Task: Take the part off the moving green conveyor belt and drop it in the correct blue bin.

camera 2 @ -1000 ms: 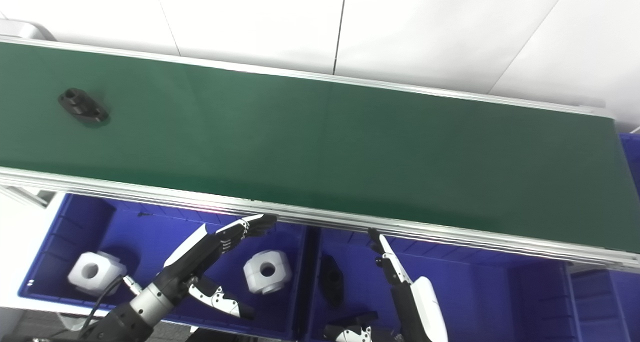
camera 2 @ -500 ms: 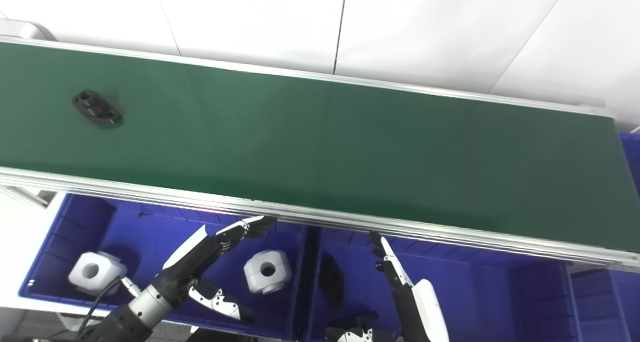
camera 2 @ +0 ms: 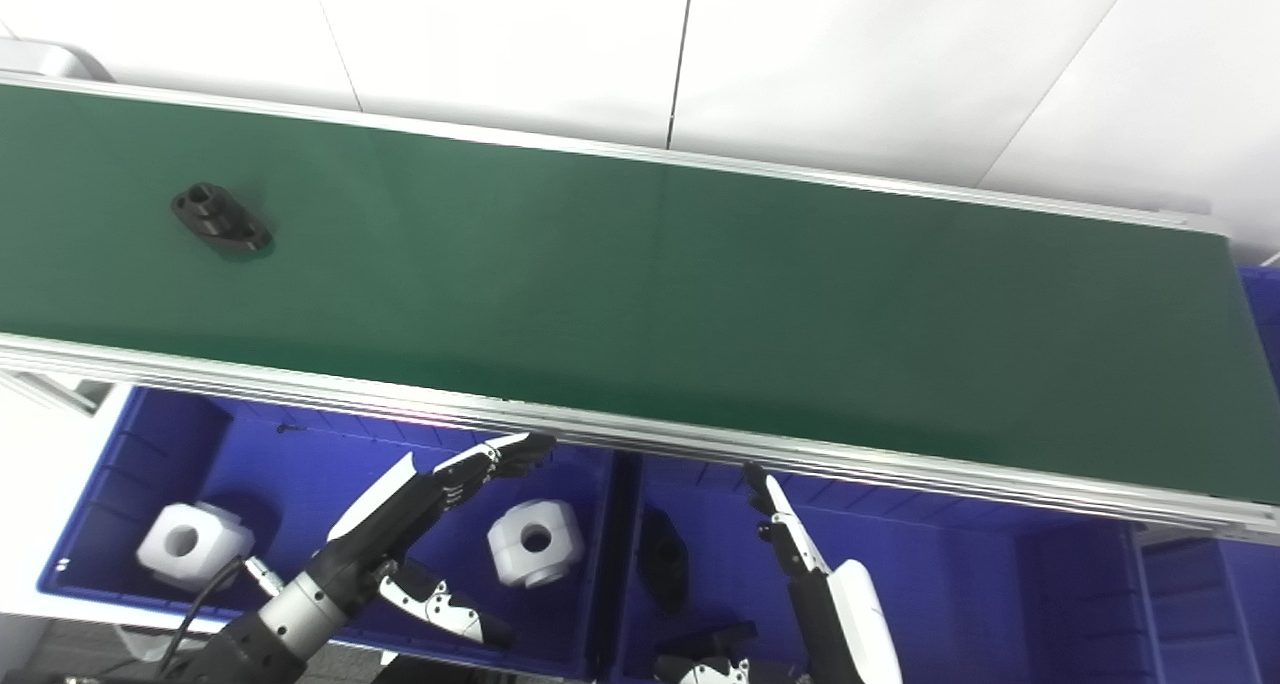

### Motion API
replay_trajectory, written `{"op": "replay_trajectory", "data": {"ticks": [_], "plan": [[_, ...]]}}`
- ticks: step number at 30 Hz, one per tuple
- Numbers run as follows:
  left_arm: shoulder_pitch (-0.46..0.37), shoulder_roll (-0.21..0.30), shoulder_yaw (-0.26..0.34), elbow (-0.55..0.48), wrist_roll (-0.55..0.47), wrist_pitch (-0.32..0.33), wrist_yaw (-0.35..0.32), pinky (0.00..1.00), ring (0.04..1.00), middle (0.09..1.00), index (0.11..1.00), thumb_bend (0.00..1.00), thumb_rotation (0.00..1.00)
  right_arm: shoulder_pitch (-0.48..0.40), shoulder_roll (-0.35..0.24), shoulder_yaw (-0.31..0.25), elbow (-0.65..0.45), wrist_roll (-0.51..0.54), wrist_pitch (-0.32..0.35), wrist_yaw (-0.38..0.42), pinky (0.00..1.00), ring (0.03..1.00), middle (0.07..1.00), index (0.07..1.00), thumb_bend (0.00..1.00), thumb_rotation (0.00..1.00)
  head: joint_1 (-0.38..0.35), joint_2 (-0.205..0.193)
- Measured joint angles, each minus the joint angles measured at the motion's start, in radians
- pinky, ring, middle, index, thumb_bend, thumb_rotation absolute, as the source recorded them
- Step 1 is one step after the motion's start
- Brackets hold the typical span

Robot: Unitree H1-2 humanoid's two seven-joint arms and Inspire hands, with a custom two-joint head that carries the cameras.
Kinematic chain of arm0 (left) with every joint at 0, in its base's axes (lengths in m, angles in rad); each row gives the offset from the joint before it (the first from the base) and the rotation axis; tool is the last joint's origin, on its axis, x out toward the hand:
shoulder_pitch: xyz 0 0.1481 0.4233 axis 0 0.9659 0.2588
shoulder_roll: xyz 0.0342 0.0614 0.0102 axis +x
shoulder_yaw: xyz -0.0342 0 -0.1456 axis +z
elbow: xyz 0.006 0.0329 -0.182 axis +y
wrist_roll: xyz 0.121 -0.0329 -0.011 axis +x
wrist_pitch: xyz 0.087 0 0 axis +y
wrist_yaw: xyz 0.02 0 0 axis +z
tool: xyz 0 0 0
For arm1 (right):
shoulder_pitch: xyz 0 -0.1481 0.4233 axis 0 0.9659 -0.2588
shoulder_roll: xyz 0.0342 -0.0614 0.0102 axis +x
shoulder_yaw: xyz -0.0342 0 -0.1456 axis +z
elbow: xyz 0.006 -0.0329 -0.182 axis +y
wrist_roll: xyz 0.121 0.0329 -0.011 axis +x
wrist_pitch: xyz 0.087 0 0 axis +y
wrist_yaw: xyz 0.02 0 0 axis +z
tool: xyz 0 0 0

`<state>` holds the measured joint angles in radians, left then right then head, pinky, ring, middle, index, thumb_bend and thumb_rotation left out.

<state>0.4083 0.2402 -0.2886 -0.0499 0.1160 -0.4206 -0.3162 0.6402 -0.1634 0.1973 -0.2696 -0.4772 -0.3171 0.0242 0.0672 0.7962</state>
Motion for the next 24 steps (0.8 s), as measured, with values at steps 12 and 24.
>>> {"op": "replay_trajectory", "data": {"ticks": [12, 24], "plan": [[0.001, -0.028, -0.027, 0.037, 0.050, -0.004, 0.036, 0.85, 0.886, 0.899, 0.864, 0.91, 0.15, -0.003, -0.028, -0.009, 0.060, 0.017, -0.025, -0.037, 0.86, 0.912, 0.944, 0.977, 0.82, 0.27, 0.164, -0.095], [-0.008, -0.041, -0.067, 0.079, 0.048, -0.007, 0.070, 0.83, 0.869, 0.888, 0.846, 0.93, 0.12, -0.011, -0.035, -0.011, 0.102, 0.004, -0.061, -0.061, 0.89, 0.937, 0.960, 0.997, 0.80, 0.25, 0.210, -0.178]]}}
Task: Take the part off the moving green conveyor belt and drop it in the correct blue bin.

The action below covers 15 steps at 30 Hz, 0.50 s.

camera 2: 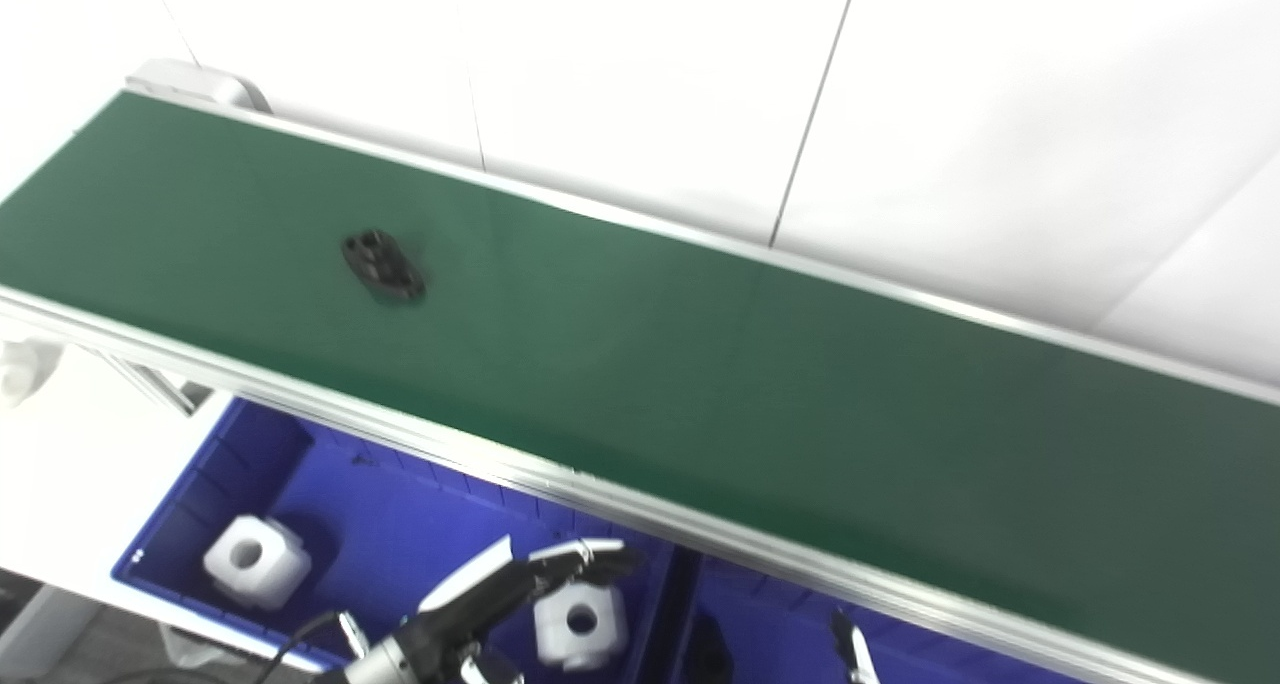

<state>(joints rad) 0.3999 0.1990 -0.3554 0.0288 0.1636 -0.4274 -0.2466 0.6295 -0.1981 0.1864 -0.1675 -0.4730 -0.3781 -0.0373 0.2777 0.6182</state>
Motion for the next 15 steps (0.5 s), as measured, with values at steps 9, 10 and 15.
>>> {"op": "replay_trajectory", "data": {"ticks": [9, 10, 15], "plan": [[-0.022, 0.027, -0.026, 0.036, 0.002, -0.002, 0.043, 0.80, 0.845, 0.872, 0.833, 0.94, 0.14, -0.005, 0.003, 0.001, 0.035, -0.009, -0.003, -0.016, 0.87, 0.917, 0.940, 0.976, 0.83, 0.21, 0.009, -0.063], [-0.025, 0.031, -0.030, 0.041, 0.002, -0.002, 0.045, 0.79, 0.844, 0.871, 0.832, 0.94, 0.14, -0.007, 0.005, 0.001, 0.038, -0.011, -0.004, -0.018, 0.88, 0.921, 0.940, 0.978, 0.83, 0.21, 0.009, -0.067], [-0.035, 0.037, -0.057, 0.065, 0.002, -0.002, 0.069, 0.77, 0.834, 0.863, 0.825, 0.93, 0.14, -0.031, 0.012, 0.009, 0.095, -0.013, -0.025, -0.031, 0.88, 0.916, 0.933, 0.975, 0.83, 0.20, -0.011, -0.087]]}}
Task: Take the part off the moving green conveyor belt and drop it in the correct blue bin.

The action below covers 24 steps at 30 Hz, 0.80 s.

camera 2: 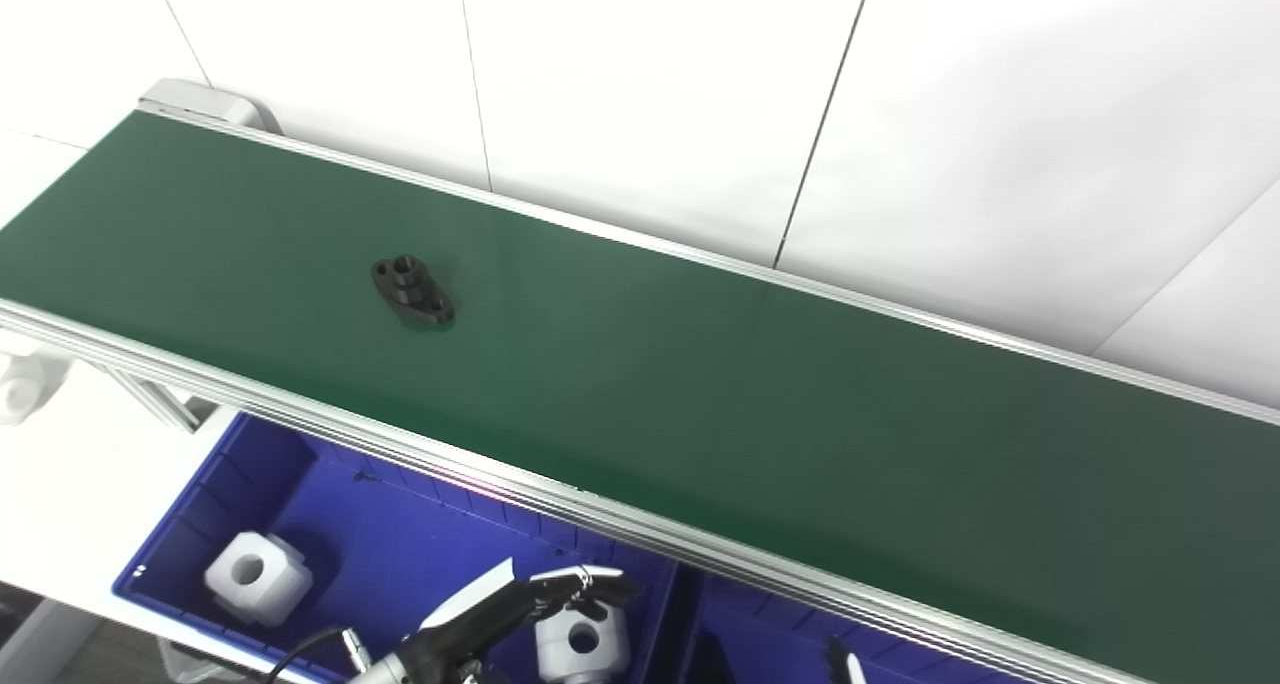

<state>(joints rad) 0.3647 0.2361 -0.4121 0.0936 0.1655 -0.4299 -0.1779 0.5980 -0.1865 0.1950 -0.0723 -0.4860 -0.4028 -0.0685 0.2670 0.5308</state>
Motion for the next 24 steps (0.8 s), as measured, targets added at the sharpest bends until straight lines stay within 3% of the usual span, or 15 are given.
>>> {"op": "replay_trajectory", "data": {"ticks": [14, 22, 24], "plan": [[-0.024, 0.014, -0.037, 0.030, -0.002, 0.000, 0.055, 0.76, 0.826, 0.856, 0.814, 0.94, 0.12, -0.024, -0.003, 0.017, 0.036, 0.000, -0.006, -0.041, 0.77, 0.859, 0.896, 0.933, 0.83, 0.22, -0.003, -0.035], [-0.036, 0.017, -0.066, 0.060, -0.002, -0.001, 0.092, 0.74, 0.809, 0.844, 0.805, 0.94, 0.12, -0.053, -0.068, 0.111, 0.062, 0.067, -0.011, -0.143, 0.79, 0.879, 0.921, 0.956, 0.82, 0.19, 0.011, -0.069], [-0.039, 0.022, -0.071, 0.062, -0.002, -0.001, 0.108, 0.74, 0.810, 0.843, 0.803, 0.94, 0.13, -0.058, -0.086, 0.145, 0.061, 0.076, -0.011, -0.206, 0.71, 0.841, 0.901, 0.942, 0.83, 0.18, 0.012, -0.069]]}}
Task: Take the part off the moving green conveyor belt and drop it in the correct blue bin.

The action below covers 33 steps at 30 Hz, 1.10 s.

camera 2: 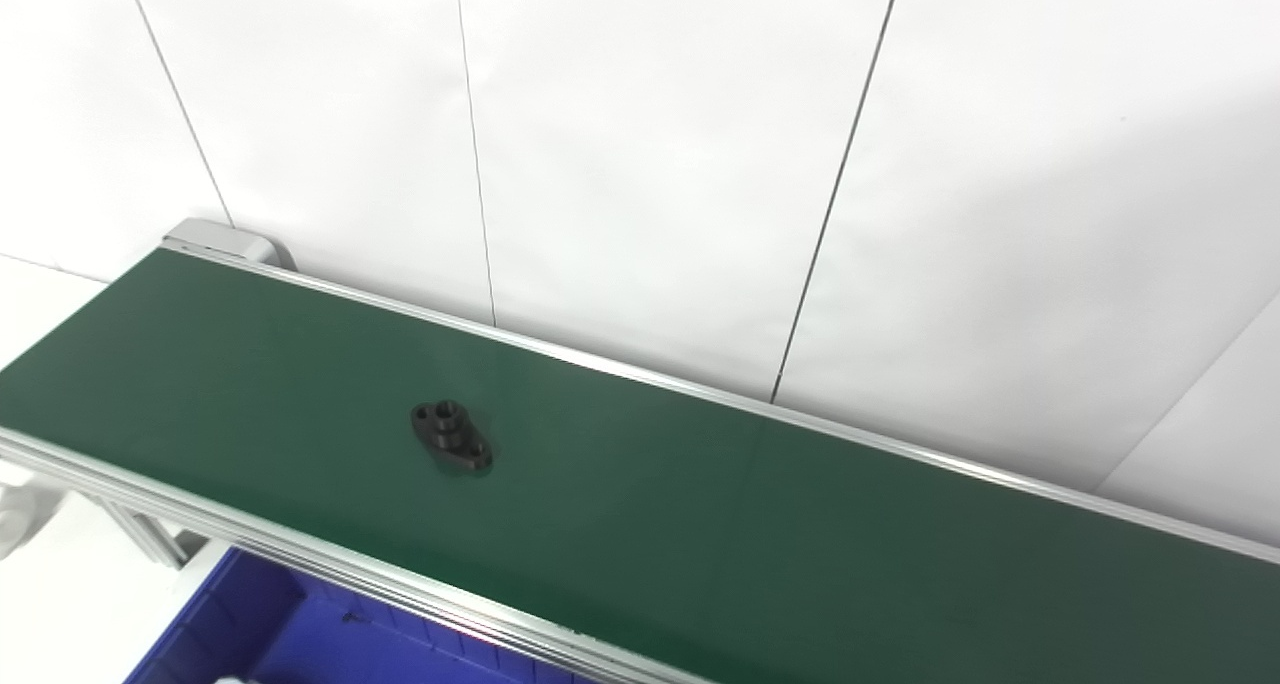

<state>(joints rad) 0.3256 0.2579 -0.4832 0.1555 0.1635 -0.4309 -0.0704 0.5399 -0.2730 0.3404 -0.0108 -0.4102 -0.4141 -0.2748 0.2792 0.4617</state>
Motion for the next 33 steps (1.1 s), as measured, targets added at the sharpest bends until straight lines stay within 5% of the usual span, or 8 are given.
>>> {"op": "replay_trajectory", "data": {"ticks": [7, 17, 25, 33], "plan": [[-0.006, 0.009, -0.020, 0.000, -0.001, 0.000, 0.030, 0.73, 0.806, 0.838, 0.797, 0.93, 0.10, -0.005, -0.040, 0.056, -0.081, -0.033, -0.002, -0.171, 0.73, 0.820, 0.848, 0.901, 0.82, 0.22, -0.003, 0.008], [-0.020, 0.017, -0.040, 0.000, 0.000, 0.000, 0.064, 0.72, 0.794, 0.829, 0.792, 0.94, 0.11, -0.035, -0.002, -0.024, -0.257, -0.066, -0.007, -0.160, 0.52, 0.695, 0.776, 0.849, 0.81, 0.34, -0.028, 0.021], [-0.011, 0.025, -0.042, -0.024, -0.001, 0.000, 0.066, 0.72, 0.801, 0.835, 0.797, 0.92, 0.13, -0.127, 0.043, -0.090, -0.406, -0.064, 0.039, 0.008, 0.60, 0.744, 0.804, 0.824, 0.83, 0.32, -0.095, 0.077], [-0.010, 0.051, -0.039, -0.036, -0.001, -0.001, 0.067, 0.73, 0.815, 0.843, 0.808, 0.93, 0.11, -0.234, 0.117, -0.119, -0.466, -0.106, 0.194, 0.175, 0.73, 0.781, 0.808, 0.843, 0.84, 0.49, -0.176, 0.120]]}}
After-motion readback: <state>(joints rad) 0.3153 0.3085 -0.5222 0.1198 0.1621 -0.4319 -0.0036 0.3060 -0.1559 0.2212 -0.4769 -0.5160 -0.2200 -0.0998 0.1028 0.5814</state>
